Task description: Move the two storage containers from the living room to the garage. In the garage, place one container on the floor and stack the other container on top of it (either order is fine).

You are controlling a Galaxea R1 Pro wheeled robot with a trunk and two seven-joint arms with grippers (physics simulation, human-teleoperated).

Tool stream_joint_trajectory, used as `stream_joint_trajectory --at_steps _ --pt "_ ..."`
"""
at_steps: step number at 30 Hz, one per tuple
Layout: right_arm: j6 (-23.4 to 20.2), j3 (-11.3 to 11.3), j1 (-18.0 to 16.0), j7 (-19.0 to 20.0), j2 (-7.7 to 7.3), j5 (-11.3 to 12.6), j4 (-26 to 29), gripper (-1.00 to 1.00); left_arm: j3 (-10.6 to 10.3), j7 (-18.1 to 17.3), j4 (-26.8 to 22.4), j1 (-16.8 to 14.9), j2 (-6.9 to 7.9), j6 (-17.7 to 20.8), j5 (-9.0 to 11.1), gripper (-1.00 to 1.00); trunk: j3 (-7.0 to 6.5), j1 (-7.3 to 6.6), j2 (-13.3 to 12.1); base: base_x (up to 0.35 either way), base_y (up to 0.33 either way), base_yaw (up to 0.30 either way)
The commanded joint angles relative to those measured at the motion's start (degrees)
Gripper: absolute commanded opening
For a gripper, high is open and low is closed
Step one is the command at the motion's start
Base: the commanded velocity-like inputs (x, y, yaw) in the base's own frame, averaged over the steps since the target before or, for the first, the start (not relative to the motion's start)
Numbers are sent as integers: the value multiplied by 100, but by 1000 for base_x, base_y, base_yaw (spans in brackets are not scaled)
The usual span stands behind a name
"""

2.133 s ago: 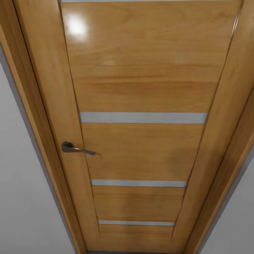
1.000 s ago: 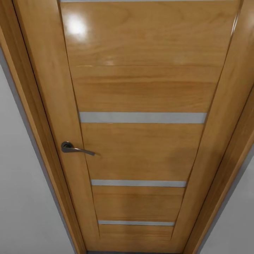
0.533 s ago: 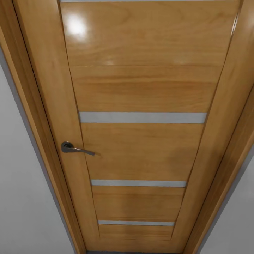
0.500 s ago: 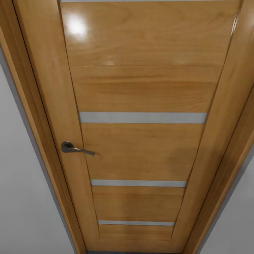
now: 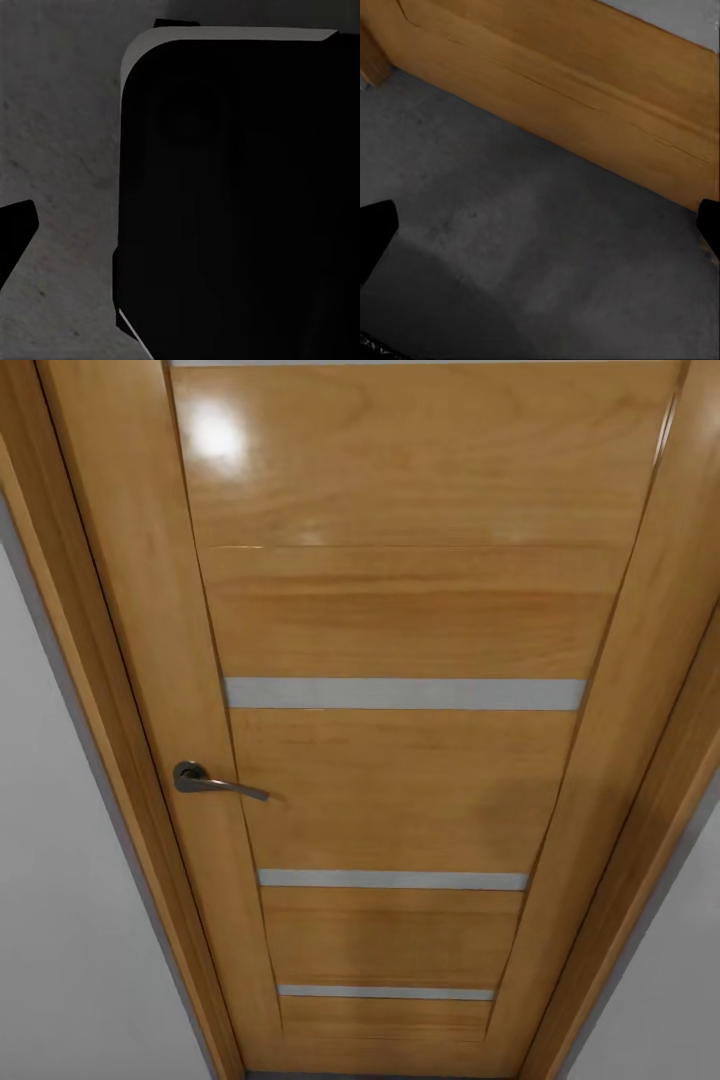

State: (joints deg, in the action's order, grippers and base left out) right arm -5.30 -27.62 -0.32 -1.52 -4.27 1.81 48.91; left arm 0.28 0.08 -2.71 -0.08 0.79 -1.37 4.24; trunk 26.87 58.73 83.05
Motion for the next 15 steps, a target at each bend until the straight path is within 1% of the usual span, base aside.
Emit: stream_joint_trajectory --at_steps 1,6,8,9,12,15 --pt "-178 -18 1 -21 -35 15 271 100 -1 1 -1 -1 0 -13 45 100 6 0 3 0 0 0" --pt "-585 -16 -2 -63 -95 -1 1028 100 -1 1 -1 -1 0 -13 44 100 6 0 3 0 0 0" --pt "-712 -15 -3 -71 -168 -10 1313 100 -1 1 -1 -1 0 -13 44 100 6 0 3 0 0 0" --pt "-783 -15 4 -74 -251 -19 1507 100 -1 1 -1 -1 0 -13 45 100 6 0 3 0 0 0" --pt "-864 -22 9 -80 -366 -29 1771 100 -1 1 -1 -1 0 -13 42 100 6 0 3 0 0 0" --pt "-884 -23 6 -94 -391 -52 1852 100 -1 1 -1 -1 0 -13 42 100 6 0 3 0 0 0"
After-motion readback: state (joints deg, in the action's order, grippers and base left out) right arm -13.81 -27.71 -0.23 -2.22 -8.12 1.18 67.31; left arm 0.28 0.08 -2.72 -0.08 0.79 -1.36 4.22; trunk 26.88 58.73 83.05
